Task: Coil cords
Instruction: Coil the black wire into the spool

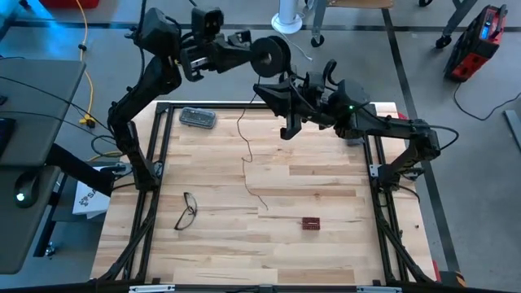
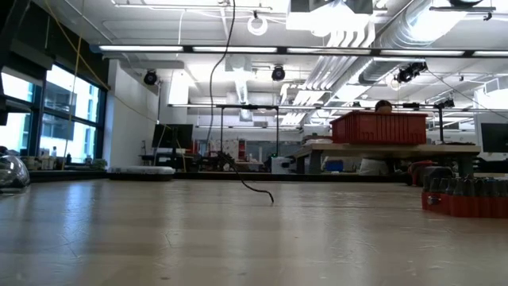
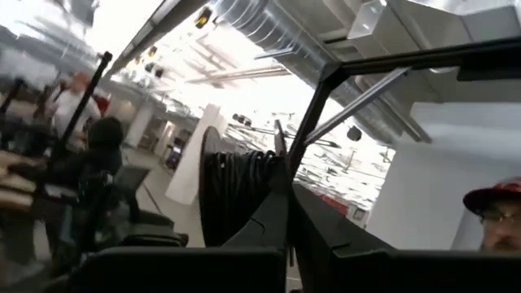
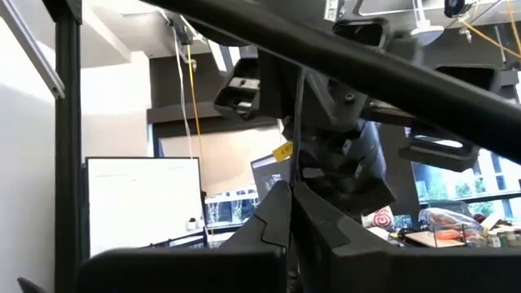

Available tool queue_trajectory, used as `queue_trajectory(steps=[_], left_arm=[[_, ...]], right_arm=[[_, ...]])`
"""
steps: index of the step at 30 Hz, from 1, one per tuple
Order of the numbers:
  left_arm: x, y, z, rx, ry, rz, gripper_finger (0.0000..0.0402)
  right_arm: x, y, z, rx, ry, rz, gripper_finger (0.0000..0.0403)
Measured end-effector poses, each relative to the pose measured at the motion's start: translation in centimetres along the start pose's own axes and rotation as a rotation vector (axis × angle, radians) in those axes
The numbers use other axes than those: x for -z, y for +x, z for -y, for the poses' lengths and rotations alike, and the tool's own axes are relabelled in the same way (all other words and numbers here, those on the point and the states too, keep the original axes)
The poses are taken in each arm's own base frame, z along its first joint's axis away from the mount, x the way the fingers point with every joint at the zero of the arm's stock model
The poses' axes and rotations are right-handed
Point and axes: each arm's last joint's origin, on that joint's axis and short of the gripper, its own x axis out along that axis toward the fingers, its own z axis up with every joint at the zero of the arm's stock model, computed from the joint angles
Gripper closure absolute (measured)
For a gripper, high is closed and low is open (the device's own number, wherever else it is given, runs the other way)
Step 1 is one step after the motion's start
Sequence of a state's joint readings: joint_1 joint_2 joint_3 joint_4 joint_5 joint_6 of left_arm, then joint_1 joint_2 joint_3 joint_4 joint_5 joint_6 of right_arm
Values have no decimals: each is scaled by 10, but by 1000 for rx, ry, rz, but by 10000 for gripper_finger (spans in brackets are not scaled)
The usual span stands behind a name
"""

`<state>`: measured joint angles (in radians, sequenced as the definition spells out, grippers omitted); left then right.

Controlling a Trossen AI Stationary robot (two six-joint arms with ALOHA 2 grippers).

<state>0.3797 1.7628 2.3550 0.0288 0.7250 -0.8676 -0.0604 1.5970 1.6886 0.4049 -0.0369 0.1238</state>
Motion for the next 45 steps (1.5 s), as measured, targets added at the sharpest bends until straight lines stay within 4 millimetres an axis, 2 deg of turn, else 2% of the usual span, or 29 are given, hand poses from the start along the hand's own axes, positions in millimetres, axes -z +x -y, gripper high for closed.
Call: queue_trajectory(steps=[12,18,24,30,37,45], left_arm=[[-7,-7,-2,-53,206,34,401],[-12,-12,-2,-73,215,50,401],[-19,-15,7,-50,253,103,401],[-20,-16,9,-43,245,103,401],[-27,-23,22,-36,275,119,401],[-26,-21,21,-43,262,126,401]], right_arm=[[-2,-1,13,4,16,-2,403],[-2,-1,18,48,35,-1,397],[13,-1,23,65,34,-115,342],[11,-2,24,76,-31,-130,296],[12,-2,24,74,-66,-138,300],[14,-3,25,112,-22,-154,306]])
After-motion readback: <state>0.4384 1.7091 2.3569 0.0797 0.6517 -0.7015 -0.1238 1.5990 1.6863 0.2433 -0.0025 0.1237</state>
